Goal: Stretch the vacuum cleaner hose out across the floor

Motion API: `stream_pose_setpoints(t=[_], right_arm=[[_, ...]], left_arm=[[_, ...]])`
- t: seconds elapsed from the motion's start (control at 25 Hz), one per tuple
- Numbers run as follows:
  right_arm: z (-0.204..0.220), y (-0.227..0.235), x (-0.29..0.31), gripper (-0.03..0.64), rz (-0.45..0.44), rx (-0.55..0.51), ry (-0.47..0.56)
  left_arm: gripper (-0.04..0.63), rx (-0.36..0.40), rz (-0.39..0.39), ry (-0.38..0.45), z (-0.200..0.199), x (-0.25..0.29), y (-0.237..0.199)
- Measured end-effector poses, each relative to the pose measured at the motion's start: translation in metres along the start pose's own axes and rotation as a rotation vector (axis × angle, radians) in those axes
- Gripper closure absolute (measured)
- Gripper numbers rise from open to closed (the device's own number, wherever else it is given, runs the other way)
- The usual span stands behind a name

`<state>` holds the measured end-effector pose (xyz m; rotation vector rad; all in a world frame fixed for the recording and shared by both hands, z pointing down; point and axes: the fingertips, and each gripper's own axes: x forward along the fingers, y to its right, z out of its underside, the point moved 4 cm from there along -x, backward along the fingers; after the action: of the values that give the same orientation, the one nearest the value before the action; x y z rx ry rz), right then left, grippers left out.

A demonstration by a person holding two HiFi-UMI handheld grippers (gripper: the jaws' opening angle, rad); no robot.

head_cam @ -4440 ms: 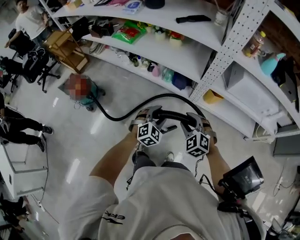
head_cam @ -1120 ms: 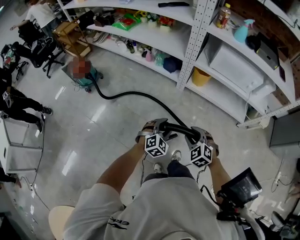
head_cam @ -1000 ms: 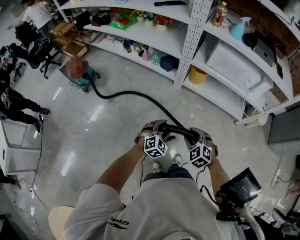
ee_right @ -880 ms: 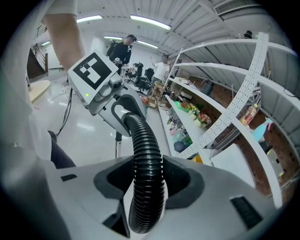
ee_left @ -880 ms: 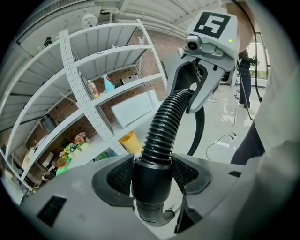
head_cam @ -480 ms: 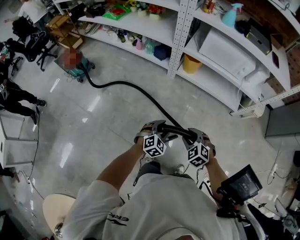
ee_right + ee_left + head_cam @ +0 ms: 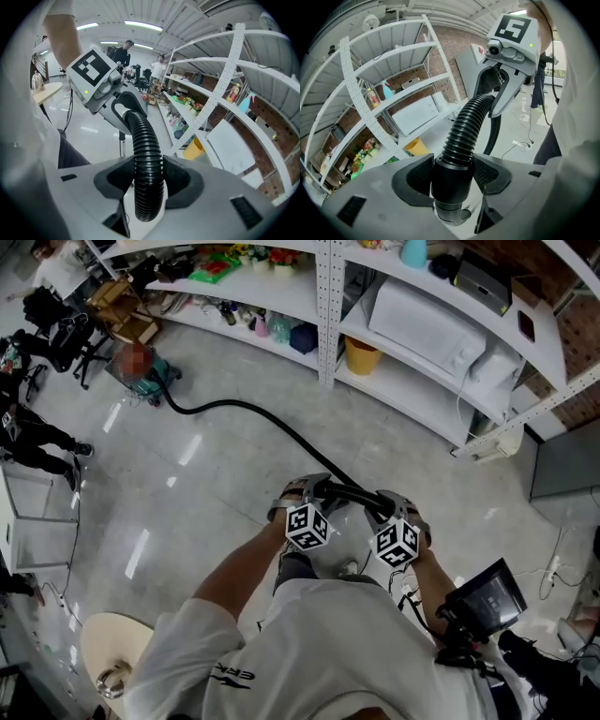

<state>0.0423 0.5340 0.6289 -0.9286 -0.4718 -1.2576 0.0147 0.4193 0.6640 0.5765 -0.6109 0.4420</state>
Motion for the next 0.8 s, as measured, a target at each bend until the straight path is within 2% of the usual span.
stream_pose_setpoints(t=[0.32,0.52,0.8], right_arm=[[0.042,0.013,-0.037,0.437,0.005,-0.031,0.039],[0.058,0.010,-0.061,0.437,0.031,-0.023,0.014],[0.068,-0.006,-0.072,0.437,0.077,0.014,-0.041]], left_arm=[[0.356,-0.030,-0.019,-0.004,-0.044,0.012,0.036],[0.356,-0.043,0.025,0.013,-0.063,0.012,0.057],[0.356,-0.019,0.091,0.055,-0.064,0.012,0.075]])
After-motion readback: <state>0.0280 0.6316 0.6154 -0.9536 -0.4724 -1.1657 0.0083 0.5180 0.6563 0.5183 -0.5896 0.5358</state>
